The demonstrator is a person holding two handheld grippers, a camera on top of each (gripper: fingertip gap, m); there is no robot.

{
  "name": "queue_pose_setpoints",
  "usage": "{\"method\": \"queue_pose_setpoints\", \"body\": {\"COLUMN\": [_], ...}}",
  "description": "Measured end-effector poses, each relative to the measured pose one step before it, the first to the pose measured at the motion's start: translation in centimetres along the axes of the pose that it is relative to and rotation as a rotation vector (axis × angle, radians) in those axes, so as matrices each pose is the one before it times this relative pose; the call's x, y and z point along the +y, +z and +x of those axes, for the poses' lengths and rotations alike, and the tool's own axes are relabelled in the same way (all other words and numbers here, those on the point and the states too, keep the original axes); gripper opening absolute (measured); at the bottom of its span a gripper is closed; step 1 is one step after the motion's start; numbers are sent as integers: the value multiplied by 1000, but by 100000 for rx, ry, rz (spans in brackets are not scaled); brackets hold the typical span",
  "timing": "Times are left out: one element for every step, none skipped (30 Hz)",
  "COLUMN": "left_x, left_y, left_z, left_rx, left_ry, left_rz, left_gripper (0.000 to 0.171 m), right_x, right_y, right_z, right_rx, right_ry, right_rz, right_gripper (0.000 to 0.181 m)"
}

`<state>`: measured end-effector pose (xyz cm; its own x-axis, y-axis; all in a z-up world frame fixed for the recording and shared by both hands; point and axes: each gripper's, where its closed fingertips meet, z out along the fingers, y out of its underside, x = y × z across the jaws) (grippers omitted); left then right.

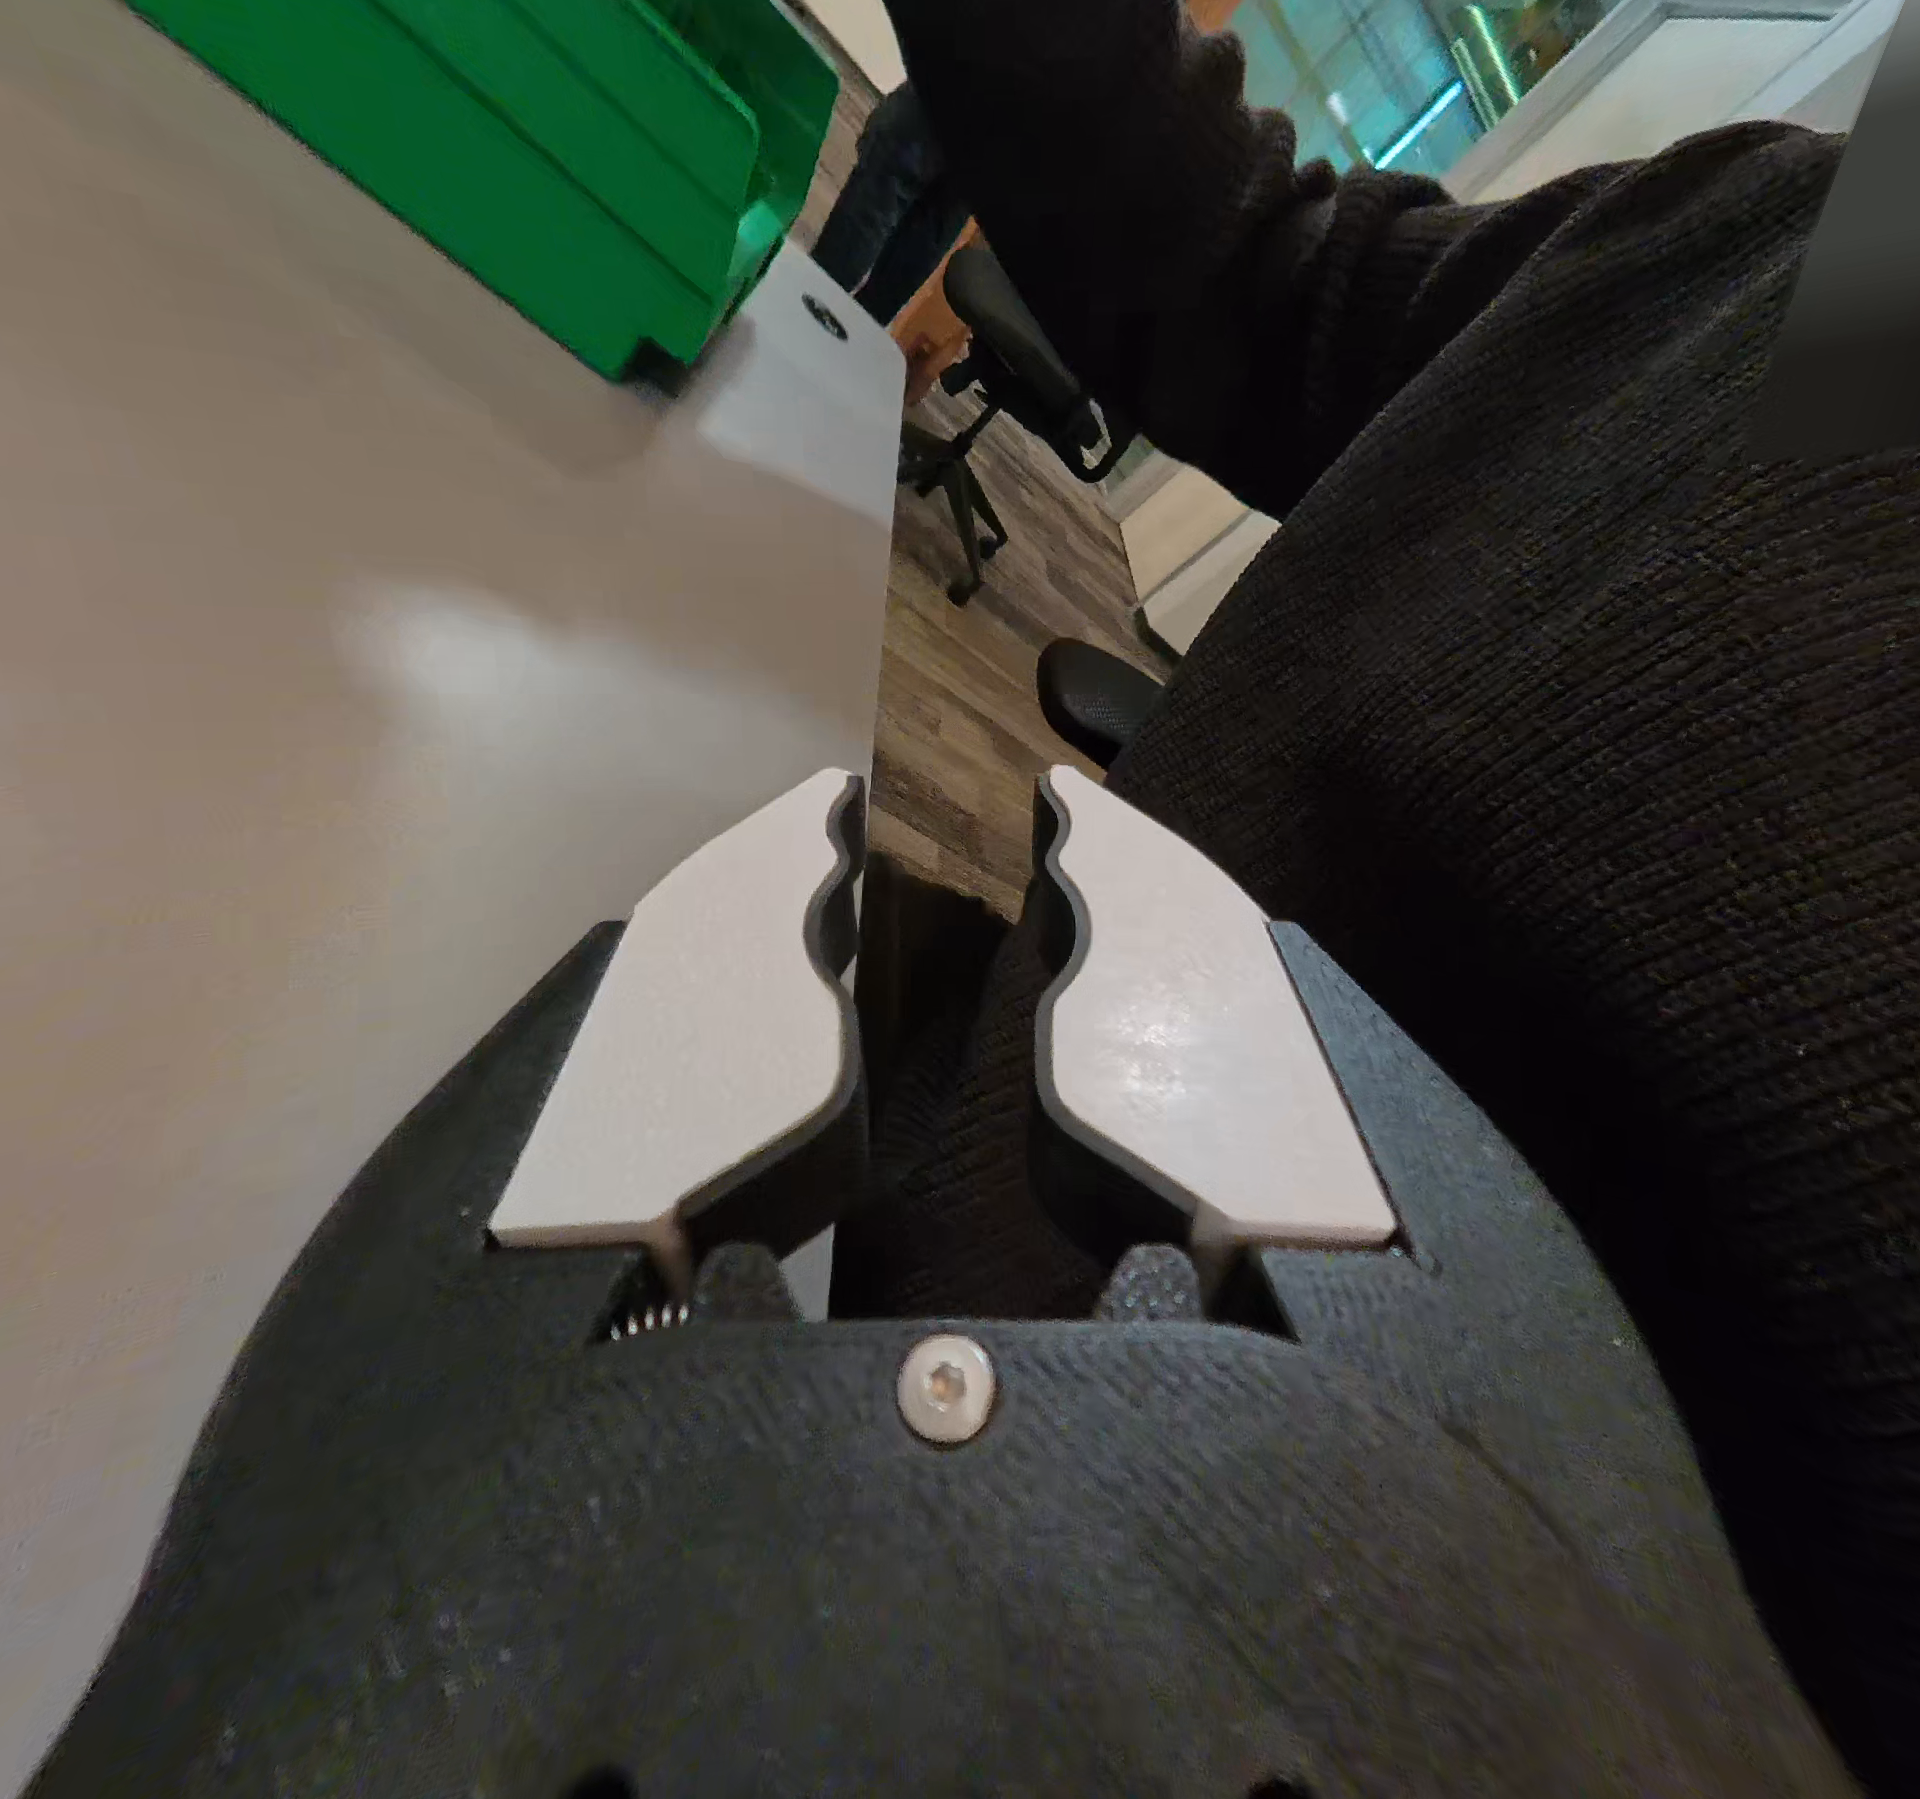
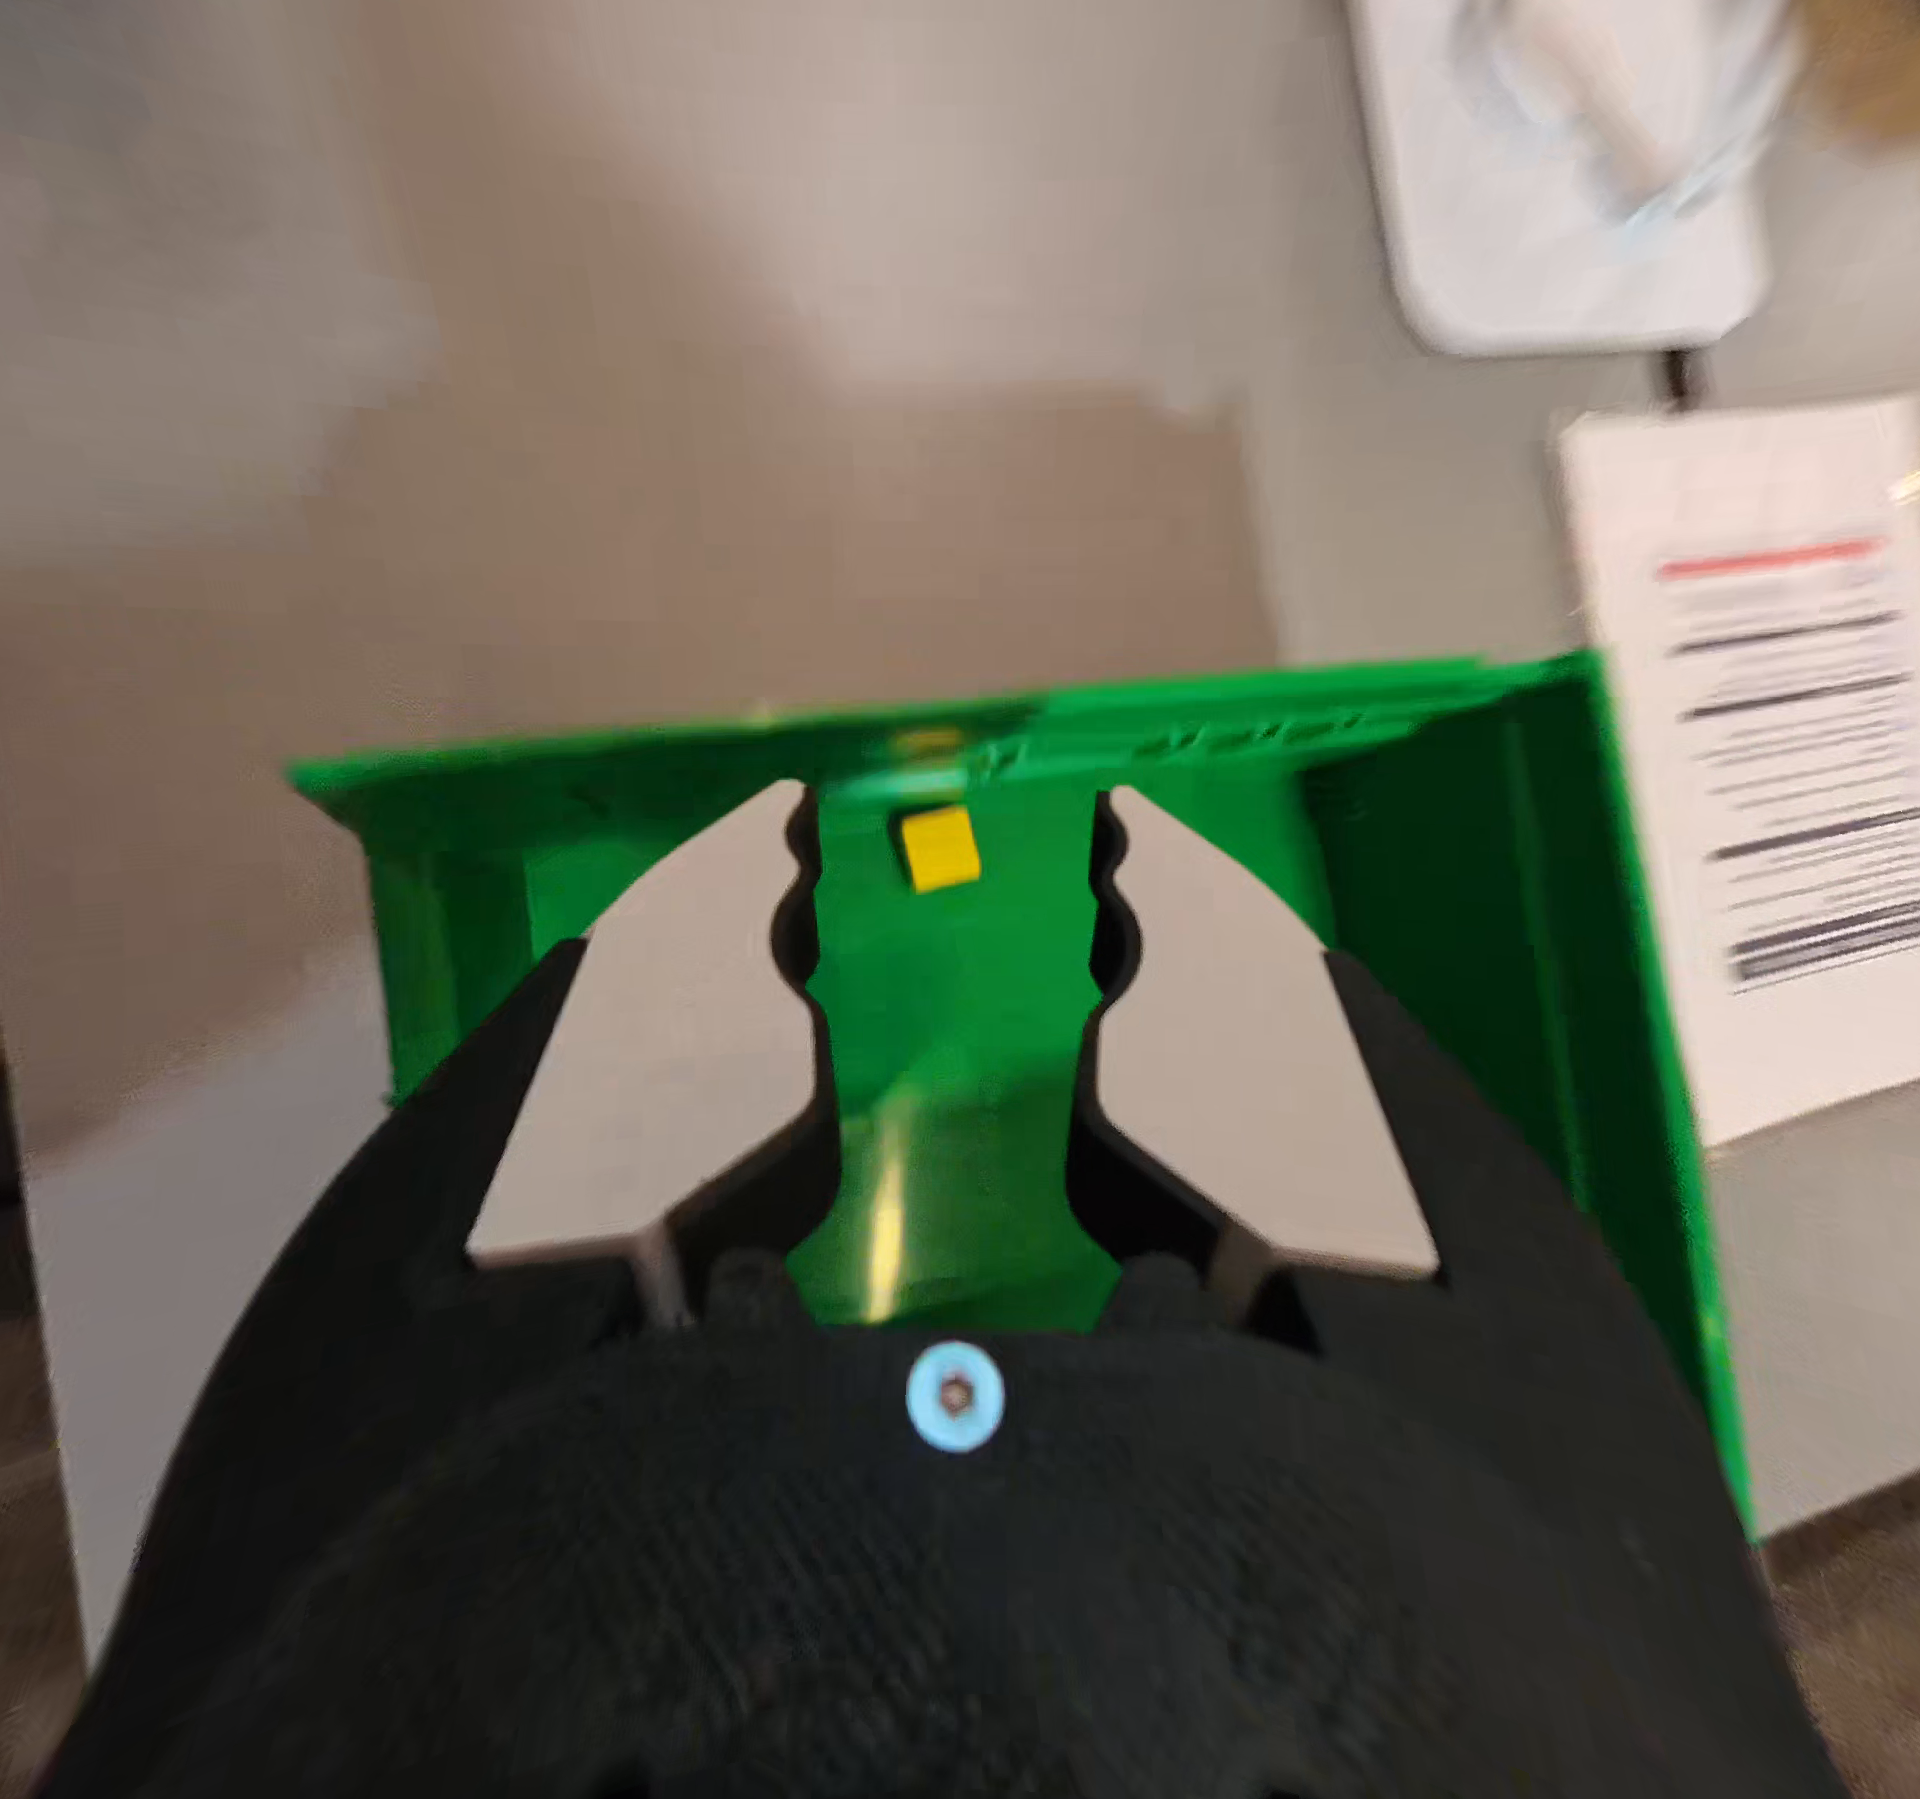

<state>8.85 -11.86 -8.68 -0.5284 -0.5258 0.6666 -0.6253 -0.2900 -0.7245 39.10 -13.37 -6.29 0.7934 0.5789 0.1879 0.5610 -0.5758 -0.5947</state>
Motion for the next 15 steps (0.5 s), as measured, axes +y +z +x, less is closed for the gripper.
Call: {"method": "queue_pose_setpoints", "body": {"left_x": [-492, -710, -970, -1338, -1708, -1891, -1895, -1826, -1612, -1369, -1188, -1073, -1057, -815, -605], "left_y": [-357, -471, -608, -742, -872, -937, -987, -1003, -1056, -1143, -1297, -1472, -1576, -1565, -1580], "left_z": [218, 156, 78, -99, -440, -763, -921, -846, -824, -935, -1180, -1367, -1481, -1440, -1730], "left_rx": [-764, -1716, -2523, -3807, -5662, -6812, -6523, -4722, -3807, -4409, -6425, -8118, -9008, -7919, -8898], "left_ry": [3594, 5135, 6156, 6550, 5969, 4838, 3486, 2446, 1947, 2602, 3649, 4388, 4134, 3793, 3931], "left_rz": [799, 1012, 1320, 2291, 3803, 4452, 4266, 4180, 3451, 2385, 1871, 2067, 3475, 1412, -1176], "left_gripper": [32, 32, 30, 24, 16, 11, 11, 14, 16, 20, 24, 27, 28, 32, 38], "right_x": [-1784, -1347, -612, -212, -576, -993, -1573, -1933, -1926, -1853, -1509, -1032, -772, -503, -126], "right_y": [-1173, -791, -431, -232, -180, -198, -189, -196, -35, 161, 357, 537, 700, 794, 870], "right_z": [14, 324, 870, 677, -320, -247, -714, -1067, -1028, -1413, -1217, -1334, -1783, -2059, -2243], "right_rx": [5524, 8816, 13846, 13056, 6162, 6422, 3112, 932, 1591, -272, 1808, 1553, -817, -2138, -3070], "right_ry": [672, -35, -1610, -3328, -2699, 922, 2779, 4275, 5810, 5243, 4775, 5024, 6196, 8857, 12482], "right_rz": [6133, 2722, -2721, -5674, -3110, -790, 2750, 5308, 5413, 5664, 4550, 2972, 3007, 3304, 3748], "right_gripper": [48, 48, 48, 53, 59, 56, 60, 65, 64, 68, 74, 73, 73, 76, 80]}}
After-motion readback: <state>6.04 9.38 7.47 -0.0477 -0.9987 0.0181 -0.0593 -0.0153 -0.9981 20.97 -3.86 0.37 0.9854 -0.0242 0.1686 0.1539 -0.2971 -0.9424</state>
